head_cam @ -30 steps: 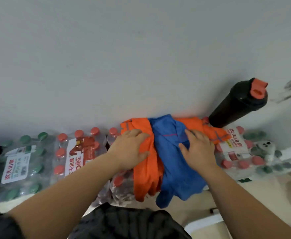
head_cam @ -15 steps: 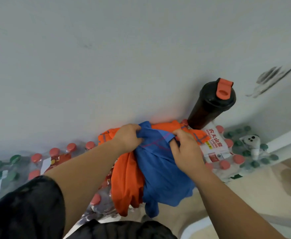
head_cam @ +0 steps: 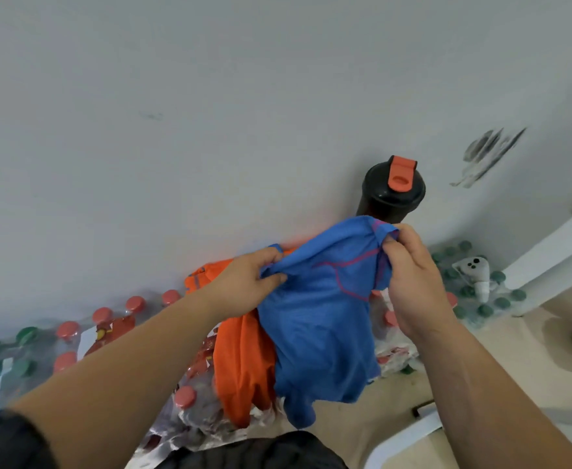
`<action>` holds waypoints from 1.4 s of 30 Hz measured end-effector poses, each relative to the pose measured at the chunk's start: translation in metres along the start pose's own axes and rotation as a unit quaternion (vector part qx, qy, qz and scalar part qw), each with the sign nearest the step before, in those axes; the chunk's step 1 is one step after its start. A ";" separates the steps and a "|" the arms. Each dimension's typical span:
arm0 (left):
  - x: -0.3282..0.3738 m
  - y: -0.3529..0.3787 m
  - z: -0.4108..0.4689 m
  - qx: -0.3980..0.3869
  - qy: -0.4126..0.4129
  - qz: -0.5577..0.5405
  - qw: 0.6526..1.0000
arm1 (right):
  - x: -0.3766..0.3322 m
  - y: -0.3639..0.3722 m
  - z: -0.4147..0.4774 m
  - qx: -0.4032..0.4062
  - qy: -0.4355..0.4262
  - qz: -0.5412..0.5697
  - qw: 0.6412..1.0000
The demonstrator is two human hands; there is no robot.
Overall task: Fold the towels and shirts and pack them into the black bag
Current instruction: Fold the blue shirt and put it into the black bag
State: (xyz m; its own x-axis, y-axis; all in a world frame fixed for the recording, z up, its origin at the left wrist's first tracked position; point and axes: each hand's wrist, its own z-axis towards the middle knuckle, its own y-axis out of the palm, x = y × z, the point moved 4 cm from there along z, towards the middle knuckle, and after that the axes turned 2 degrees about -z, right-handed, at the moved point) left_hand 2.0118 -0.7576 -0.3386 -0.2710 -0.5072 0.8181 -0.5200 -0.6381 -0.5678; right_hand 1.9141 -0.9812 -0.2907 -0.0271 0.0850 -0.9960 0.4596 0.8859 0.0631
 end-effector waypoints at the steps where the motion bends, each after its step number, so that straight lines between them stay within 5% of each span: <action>1: 0.008 -0.001 0.000 0.018 -0.007 -0.041 0.999 | -0.001 -0.002 -0.001 -0.014 0.002 -0.034 0.999; 6: 0.063 -0.017 -0.004 0.057 0.004 -0.129 0.990 | 0.002 -0.026 -0.012 0.042 0.042 -0.193 0.979; 8: 0.090 -0.023 -0.010 0.028 0.036 -0.119 0.992 | -0.006 -0.022 -0.024 0.006 0.011 -0.226 0.974; 14: 0.151 -0.031 -0.051 -0.037 0.158 -0.096 0.982 | -0.061 0.042 -0.069 -0.160 -0.264 -0.363 0.879; 18: 0.137 -0.052 -0.082 0.001 0.151 -0.170 0.974 | -0.080 0.058 -0.092 -0.126 -0.263 -0.341 0.894; 21: 0.109 -0.058 -0.112 -0.070 0.120 -0.241 0.960 | -0.089 0.073 -0.118 -0.113 -0.257 -0.350 0.894; 24: 0.078 -0.054 -0.143 -0.121 0.111 -0.155 0.974 | -0.099 0.091 -0.147 -0.101 -0.248 -0.336 0.903; 31: 0.016 -0.065 -0.195 0.008 0.105 -0.026 0.994 | -0.120 0.124 -0.213 -0.040 -0.266 -0.330 0.905; 38: 0.008 -0.107 -0.258 0.064 0.054 -0.272 0.959 | -0.150 0.149 -0.272 -0.013 -0.319 -0.382 0.867; 42: -0.006 -0.135 -0.287 0.045 0.078 -0.250 0.964 | -0.151 0.152 -0.278 0.003 -0.310 -0.397 0.864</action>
State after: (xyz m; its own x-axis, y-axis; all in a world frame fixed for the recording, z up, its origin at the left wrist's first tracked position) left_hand 1.8512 -0.5025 -0.2413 -0.1278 -0.0346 0.9912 -0.5469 -0.8312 -0.0995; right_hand 1.7412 -0.7323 -0.1133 0.1437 -0.8113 -0.5668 0.5199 0.5492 -0.6543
